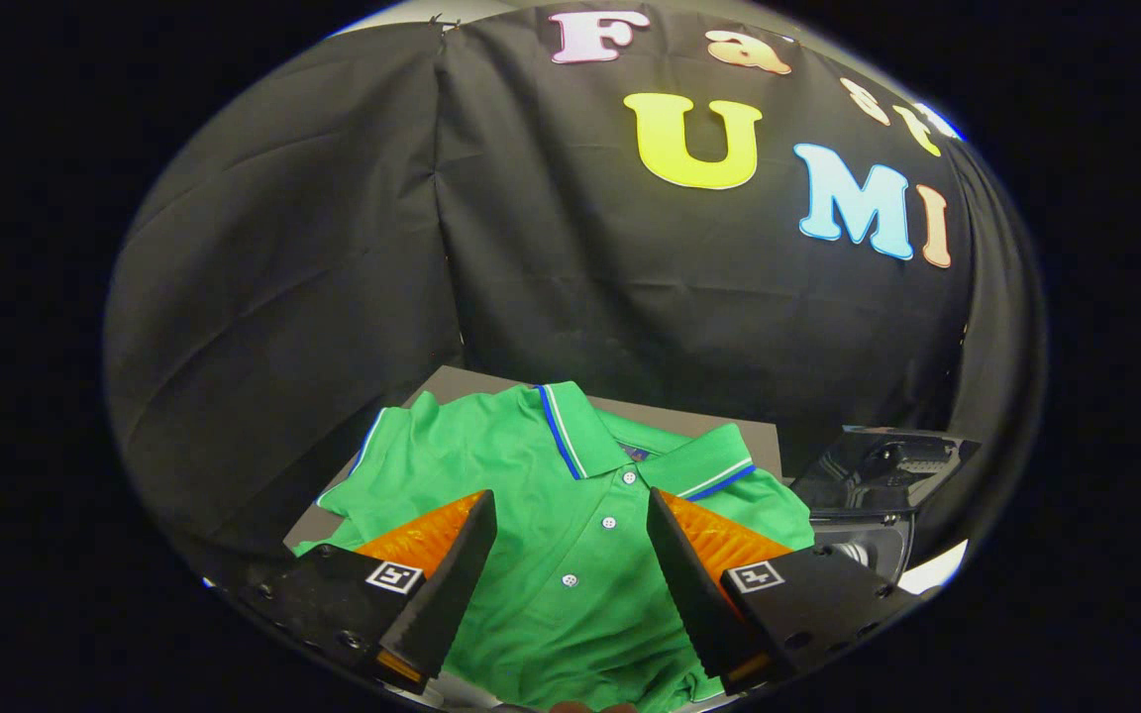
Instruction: Put the clothes into the washing machine and then close the washing machine lid.
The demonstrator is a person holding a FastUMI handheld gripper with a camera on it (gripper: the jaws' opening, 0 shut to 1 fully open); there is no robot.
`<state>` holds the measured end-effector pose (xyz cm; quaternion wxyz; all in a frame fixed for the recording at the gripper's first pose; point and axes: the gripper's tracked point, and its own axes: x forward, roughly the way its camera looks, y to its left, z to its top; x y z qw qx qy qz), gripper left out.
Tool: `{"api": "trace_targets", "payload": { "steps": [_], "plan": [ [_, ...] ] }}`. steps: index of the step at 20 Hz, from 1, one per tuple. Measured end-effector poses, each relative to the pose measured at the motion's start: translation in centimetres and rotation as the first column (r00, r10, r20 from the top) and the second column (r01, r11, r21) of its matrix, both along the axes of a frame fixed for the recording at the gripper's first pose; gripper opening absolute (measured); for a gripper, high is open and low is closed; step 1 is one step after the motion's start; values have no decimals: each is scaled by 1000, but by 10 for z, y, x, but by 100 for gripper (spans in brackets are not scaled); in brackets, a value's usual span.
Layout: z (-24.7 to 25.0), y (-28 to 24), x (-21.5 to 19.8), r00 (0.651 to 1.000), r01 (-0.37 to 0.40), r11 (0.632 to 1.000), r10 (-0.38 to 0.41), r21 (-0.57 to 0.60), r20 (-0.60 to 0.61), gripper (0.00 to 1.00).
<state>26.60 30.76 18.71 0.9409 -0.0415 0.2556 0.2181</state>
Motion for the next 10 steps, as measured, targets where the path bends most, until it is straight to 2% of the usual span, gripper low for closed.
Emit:
{"api": "trace_targets", "payload": {
  "steps": [5, 10],
  "plan": [
    [-11, 16, 19, 999, 14, 999, -15, -30, -33, 96],
    [-44, 21, 31, 995, 21, 994, -32, -107, -100, 96]
  ]
}}
